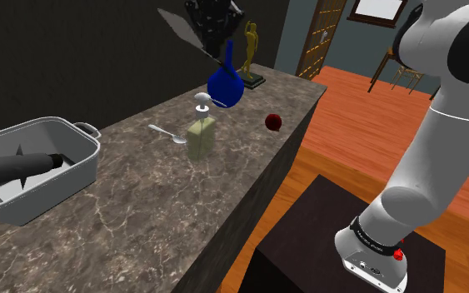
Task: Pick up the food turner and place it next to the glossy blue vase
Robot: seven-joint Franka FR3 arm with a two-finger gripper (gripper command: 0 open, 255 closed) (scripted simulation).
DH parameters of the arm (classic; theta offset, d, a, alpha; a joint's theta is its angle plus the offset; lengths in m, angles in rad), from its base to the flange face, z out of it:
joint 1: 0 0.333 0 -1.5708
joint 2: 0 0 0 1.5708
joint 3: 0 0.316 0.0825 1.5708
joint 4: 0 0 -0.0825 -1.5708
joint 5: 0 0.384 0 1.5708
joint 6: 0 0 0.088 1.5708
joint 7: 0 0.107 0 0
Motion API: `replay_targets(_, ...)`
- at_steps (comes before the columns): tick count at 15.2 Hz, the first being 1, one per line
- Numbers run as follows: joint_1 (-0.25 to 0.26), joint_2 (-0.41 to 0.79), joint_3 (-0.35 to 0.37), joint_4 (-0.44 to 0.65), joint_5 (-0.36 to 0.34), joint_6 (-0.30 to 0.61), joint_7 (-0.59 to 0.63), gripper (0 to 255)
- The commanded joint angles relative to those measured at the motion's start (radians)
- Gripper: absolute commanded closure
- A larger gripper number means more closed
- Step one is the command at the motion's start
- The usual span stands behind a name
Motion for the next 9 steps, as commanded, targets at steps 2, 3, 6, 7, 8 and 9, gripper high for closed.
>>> replay_targets(2, -0.098, -0.079, -0.026, -0.076, 0.063, 0.029, -0.097, 255)
replay_targets(3, -0.126, -0.101, -0.039, -0.097, 0.08, 0.038, -0.13, 255)
replay_targets(6, -0.193, -0.155, -0.082, -0.148, 0.121, 0.058, -0.227, 255)
replay_targets(7, -0.213, -0.169, -0.097, -0.161, 0.131, 0.064, -0.258, 255)
replay_targets(8, -0.231, -0.181, -0.111, -0.172, 0.14, 0.068, -0.288, 255)
replay_targets(9, -0.247, -0.191, -0.127, -0.182, 0.147, 0.073, -0.317, 255)
